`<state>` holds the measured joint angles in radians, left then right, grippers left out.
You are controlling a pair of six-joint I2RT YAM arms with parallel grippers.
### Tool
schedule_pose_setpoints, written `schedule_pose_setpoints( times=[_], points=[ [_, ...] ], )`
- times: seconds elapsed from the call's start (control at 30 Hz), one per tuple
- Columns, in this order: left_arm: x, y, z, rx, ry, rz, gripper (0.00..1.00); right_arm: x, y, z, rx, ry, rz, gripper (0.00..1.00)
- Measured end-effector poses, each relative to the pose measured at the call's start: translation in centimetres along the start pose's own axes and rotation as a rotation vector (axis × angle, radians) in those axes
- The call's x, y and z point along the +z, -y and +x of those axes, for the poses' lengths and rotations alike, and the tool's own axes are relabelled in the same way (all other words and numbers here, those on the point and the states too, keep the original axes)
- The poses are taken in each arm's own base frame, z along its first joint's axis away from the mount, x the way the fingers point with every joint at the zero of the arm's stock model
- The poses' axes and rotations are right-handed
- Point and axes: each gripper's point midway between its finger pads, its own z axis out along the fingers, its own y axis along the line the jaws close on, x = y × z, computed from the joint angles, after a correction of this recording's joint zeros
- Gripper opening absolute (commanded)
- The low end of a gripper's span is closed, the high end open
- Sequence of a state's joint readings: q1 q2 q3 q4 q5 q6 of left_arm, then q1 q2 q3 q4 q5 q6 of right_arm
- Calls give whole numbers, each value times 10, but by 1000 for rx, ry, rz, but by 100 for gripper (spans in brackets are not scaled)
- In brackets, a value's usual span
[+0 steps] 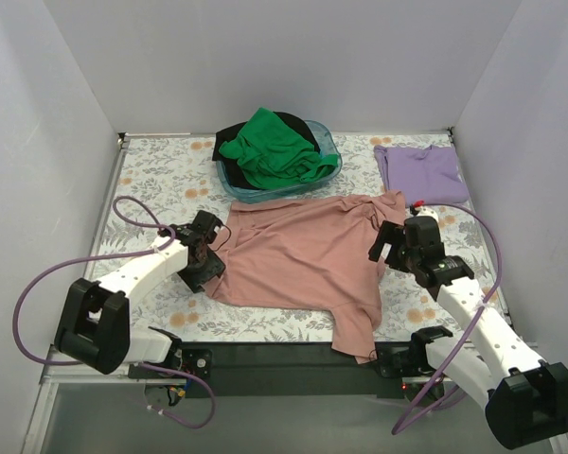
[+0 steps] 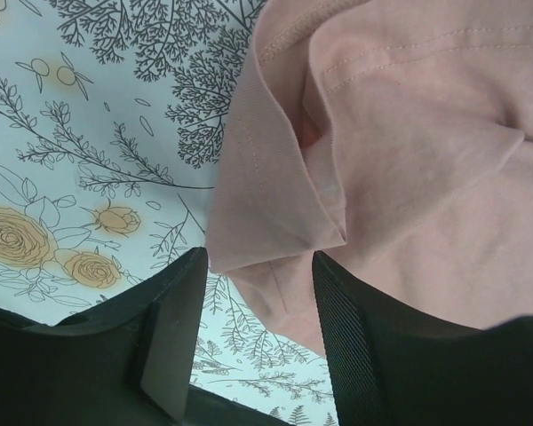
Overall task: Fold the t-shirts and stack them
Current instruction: Flatten the tshirt out
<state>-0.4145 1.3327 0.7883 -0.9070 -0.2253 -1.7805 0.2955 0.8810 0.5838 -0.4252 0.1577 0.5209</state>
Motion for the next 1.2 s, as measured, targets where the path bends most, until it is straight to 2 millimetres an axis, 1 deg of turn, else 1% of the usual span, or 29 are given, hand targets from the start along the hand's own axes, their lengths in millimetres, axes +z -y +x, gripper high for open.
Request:
schedule_pose_setpoints(
  times=[0.13, 0.27, 0.5, 0.63, 0.73, 0.77, 0.87, 0.93, 1.07, 1.13, 1.2],
  points=[
    [3, -3, 2, -5, -2, -11, 47, 1, 4, 7, -2, -19, 10, 98],
    [3, 0, 3, -1, -3, -2, 46, 2, 9, 16, -5, -46, 26, 98],
    [5, 7, 6, 29, -3, -9, 44, 0, 12, 20, -7, -45, 27, 98],
    [11, 13, 5, 40, -1, -41, 43, -1, 13, 21, -9, -48, 29, 98],
    [17, 12, 7, 50, -2, -69, 42, 1, 15, 25, -12, -56, 32, 98],
    [18, 11, 7, 52, -1, -76, 41, 1, 16, 28, -14, -63, 36, 98],
    [20, 11, 6, 53, 6, -95, 13, 3, 21, 36, -21, -85, 45, 98],
    [21, 10, 6, 52, 10, -104, 0, 3, 21, 38, -29, -90, 45, 99],
    [15, 3, 3, 45, 26, -116, 0, 2, 19, 40, -57, -101, 23, 96],
    [6, 1, -1, 29, 48, -104, 0, 1, 15, 44, -78, -112, 6, 96],
    [-5, -2, -8, -1, 84, -86, 0, -1, 6, 52, -136, -126, -11, 97]
  ],
)
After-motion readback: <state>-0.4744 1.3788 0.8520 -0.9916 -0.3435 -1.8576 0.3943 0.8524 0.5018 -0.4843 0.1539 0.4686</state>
